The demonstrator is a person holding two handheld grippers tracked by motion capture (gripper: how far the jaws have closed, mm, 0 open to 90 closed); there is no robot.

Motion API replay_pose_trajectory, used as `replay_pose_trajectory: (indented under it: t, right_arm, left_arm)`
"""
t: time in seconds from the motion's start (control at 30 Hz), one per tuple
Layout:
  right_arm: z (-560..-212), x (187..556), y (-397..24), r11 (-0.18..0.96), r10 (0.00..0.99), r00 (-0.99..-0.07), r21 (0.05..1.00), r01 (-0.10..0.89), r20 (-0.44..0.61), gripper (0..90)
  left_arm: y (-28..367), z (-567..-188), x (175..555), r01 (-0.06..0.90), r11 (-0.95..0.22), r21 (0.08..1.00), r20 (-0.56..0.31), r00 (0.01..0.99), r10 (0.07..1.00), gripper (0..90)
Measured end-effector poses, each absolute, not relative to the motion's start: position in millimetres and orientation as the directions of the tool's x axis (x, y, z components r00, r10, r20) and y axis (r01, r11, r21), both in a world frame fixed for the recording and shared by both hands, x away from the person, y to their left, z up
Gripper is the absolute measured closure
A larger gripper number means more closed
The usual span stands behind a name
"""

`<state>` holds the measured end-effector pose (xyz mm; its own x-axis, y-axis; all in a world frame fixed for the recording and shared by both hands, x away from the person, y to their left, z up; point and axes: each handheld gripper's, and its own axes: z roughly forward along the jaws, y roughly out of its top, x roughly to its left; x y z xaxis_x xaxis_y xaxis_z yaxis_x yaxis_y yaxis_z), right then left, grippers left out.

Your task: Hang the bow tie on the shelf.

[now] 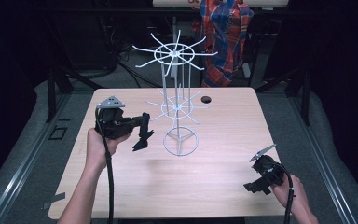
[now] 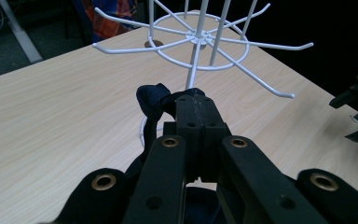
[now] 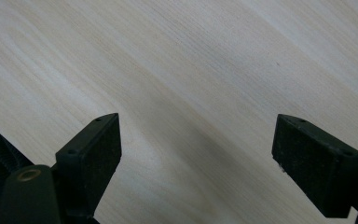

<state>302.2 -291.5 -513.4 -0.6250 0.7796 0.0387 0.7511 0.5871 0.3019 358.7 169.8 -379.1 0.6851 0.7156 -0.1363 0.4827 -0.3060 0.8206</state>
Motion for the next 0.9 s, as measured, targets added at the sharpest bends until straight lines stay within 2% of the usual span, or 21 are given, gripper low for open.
replay_pose_trajectory:
  t: [0.9]
  right_arm:
    - [-514,302,-291,0.573,0.786,-0.617,0.315,0.756,0.051,15.6]
  left_arm:
    - [153,-376,366,0.485,-0.321,0.813,-0.118,0.679,0.725,90.0]
